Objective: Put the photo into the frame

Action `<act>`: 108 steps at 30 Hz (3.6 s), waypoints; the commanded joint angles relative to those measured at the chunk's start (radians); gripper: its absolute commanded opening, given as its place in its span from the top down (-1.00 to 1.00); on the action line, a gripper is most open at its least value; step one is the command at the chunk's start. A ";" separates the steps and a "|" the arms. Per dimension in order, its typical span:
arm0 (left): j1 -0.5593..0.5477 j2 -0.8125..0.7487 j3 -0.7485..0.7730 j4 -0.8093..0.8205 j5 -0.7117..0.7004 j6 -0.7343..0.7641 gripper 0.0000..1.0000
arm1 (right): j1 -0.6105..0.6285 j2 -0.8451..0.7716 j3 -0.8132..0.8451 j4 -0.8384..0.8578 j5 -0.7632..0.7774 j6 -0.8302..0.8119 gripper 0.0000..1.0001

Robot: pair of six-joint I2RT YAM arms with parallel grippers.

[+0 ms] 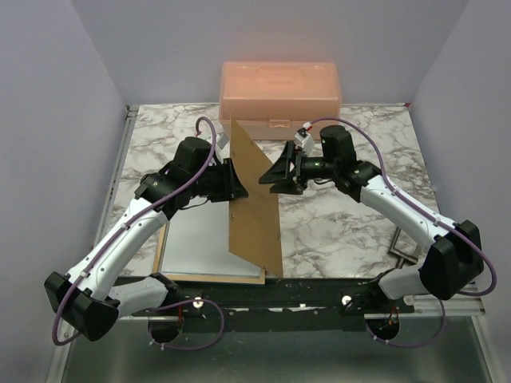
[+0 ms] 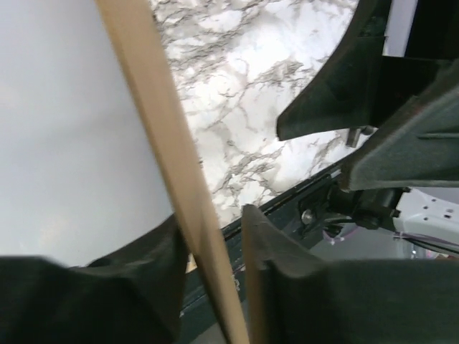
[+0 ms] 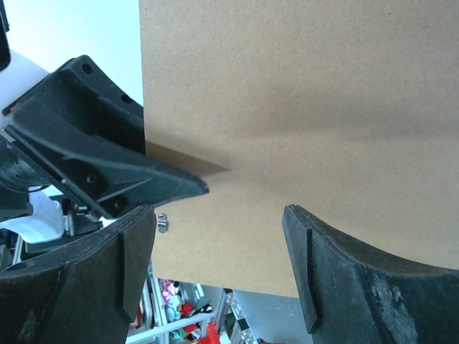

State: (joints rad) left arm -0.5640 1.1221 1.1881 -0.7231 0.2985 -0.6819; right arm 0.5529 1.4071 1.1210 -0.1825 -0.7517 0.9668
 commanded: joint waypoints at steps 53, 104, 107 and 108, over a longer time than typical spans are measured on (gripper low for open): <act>0.864 -0.451 -0.081 0.472 0.901 -0.290 1.00 | 0.084 0.379 0.019 -0.274 0.418 -0.277 -0.33; 0.864 -0.461 -0.180 0.496 0.928 -0.247 1.00 | -0.034 0.234 -0.115 -0.614 0.970 -0.477 0.99; 0.865 -0.461 -0.170 0.444 0.918 -0.204 1.00 | -0.045 0.235 -0.097 -0.621 0.981 -0.500 0.99; 0.865 -0.461 -0.168 0.429 0.914 -0.190 1.00 | -0.047 0.234 -0.092 -0.622 0.982 -0.509 0.98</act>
State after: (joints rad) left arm 0.3000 0.6659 0.9810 -0.2512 1.2076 -0.9276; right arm 0.5186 1.6547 1.0103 -0.7444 0.1486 0.5274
